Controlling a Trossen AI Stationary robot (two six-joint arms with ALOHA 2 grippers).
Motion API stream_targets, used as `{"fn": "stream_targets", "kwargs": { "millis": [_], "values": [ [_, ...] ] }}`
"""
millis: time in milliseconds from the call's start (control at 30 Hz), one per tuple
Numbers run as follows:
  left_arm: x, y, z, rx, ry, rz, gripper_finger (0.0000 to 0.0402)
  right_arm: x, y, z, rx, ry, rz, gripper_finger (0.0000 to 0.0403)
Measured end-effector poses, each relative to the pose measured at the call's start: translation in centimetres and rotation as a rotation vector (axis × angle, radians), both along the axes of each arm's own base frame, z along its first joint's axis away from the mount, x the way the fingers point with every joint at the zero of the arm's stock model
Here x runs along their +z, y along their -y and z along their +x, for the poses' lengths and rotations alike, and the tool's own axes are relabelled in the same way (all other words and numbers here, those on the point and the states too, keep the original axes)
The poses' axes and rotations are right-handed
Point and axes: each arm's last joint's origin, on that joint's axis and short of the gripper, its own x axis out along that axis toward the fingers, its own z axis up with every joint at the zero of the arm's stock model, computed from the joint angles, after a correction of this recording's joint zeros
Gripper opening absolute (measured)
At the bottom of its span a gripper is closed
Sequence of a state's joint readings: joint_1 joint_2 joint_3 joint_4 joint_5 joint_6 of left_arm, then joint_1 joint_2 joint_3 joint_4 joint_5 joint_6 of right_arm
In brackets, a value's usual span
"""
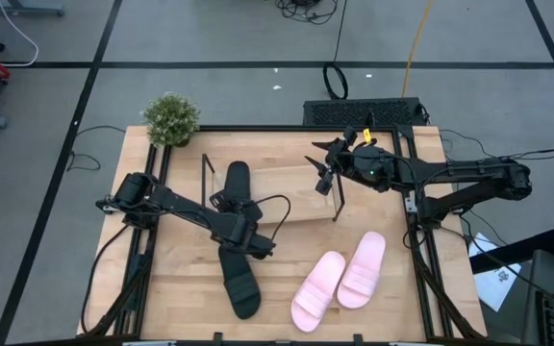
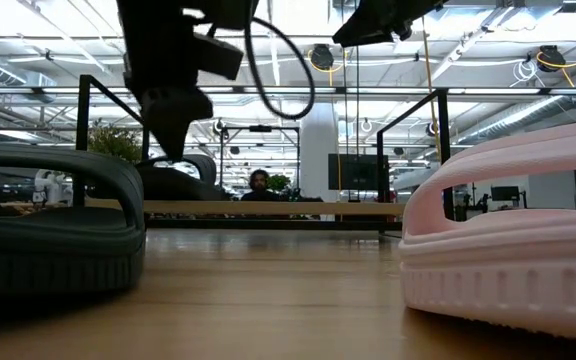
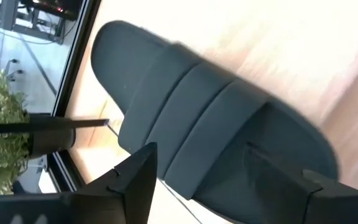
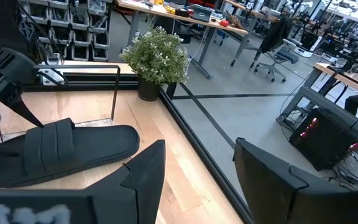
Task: Pick and place slides into the shelf
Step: Put the black pair of slide on the shelf
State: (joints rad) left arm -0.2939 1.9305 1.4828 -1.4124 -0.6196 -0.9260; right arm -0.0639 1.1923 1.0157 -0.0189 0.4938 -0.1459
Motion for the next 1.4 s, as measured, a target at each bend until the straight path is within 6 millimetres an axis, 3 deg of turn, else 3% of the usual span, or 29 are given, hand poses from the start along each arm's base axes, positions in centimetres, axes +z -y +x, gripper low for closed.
{"fn": "stream_targets", "kwargs": {
  "millis": [200, 400, 633, 833, 1000, 1200, 1400],
  "values": [
    [2.0, 0.7, 0.9, -0.031, 0.049, -0.038, 0.0252, 0.0, 0.0, 0.0, 0.000, 0.000, 0.000, 0.0183],
    [3.6, 3.0, 1.0, -0.058, 0.077, -0.192, 0.0251, -0.1, 0.0, 0.0, 0.001, -0.016, 0.001, 0.0183],
    [4.1, 9.1, -0.9, -0.082, 0.119, -0.396, 0.0251, -0.2, 0.0, -0.1, 0.002, -0.025, -0.002, 0.0183],
    [4.2, 14.8, -2.3, -0.126, 0.307, -0.538, 0.0251, -0.2, 0.0, 0.0, 0.001, -0.018, 0.002, 0.0183],
    [4.6, 17.6, -2.6, -0.185, 0.481, -0.589, 0.0251, -0.1, 0.0, 0.0, -0.002, 0.001, 0.014, 0.0183],
    [5.0, 18.8, -2.6, -0.228, 0.594, -0.576, 0.0251, -0.1, 0.0, 0.0, -0.008, 0.013, 0.034, 0.0183],
    [4.8, 18.6, -2.9, -0.292, 0.539, -0.535, 0.0250, -0.1, 0.0, 0.0, -0.012, 0.019, 0.047, 0.0183]
  ]
}}
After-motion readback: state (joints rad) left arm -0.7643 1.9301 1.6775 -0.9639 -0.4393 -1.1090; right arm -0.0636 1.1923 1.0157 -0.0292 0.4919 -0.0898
